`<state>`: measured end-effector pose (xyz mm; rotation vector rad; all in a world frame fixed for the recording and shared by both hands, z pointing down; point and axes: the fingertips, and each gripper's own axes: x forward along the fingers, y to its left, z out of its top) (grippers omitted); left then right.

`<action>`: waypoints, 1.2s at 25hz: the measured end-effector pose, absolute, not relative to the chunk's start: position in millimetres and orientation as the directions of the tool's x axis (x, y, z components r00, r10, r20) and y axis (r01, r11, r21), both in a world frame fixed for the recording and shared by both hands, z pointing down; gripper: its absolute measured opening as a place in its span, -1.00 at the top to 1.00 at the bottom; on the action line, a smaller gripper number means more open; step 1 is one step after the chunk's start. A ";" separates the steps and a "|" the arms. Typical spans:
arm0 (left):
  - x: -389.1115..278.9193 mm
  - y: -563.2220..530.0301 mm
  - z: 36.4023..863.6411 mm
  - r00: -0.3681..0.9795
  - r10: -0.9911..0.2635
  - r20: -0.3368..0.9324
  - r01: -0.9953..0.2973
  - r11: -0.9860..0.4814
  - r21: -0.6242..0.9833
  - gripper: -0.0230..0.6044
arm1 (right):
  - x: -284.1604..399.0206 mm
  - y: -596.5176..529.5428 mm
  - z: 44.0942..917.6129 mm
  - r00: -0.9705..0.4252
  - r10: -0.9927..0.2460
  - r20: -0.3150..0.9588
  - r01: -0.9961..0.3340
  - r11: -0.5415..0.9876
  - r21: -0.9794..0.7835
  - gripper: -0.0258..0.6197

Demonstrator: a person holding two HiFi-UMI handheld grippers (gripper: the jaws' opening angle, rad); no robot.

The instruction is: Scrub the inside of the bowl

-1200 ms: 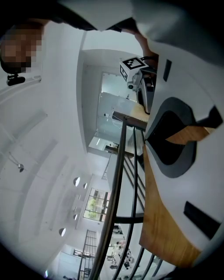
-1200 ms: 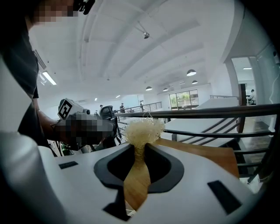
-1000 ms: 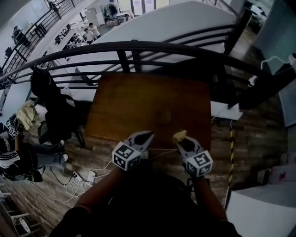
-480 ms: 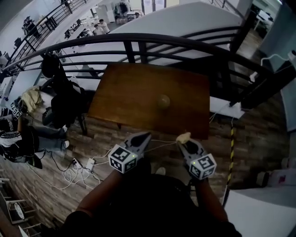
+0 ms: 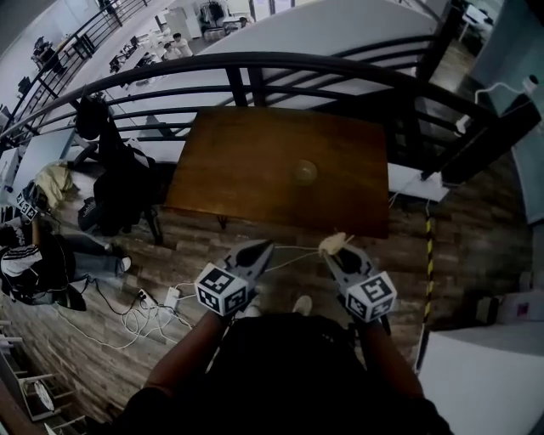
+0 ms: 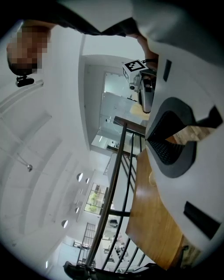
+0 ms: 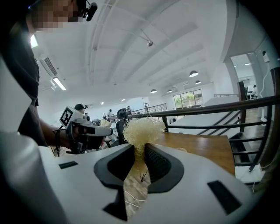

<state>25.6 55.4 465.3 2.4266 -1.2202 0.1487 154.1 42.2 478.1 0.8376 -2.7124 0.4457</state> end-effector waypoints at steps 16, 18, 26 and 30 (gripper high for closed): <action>-84.5 159.3 454.5 0.681 -0.696 0.226 -0.729 -0.618 0.295 0.93 | 39.3 149.4 476.0 -0.763 -0.540 0.356 -0.626 0.756 -0.194 0.68; -89.4 173.6 454.7 0.693 -0.689 0.212 -0.718 -0.629 0.298 0.93 | 36.0 165.2 477.0 -0.754 -0.548 0.364 -0.635 0.749 -0.188 0.68; -96.6 208.5 453.3 0.705 -0.685 0.186 -0.703 -0.641 0.306 0.93 | 47.3 200.4 472.9 -0.734 -0.558 0.387 -0.653 0.737 -0.173 0.68; -82.5 219.4 452.2 0.693 -0.697 0.183 -0.715 -0.631 0.301 0.93 | 68.4 213.2 479.7 -0.732 -0.546 0.408 -0.648 0.743 -0.167 0.68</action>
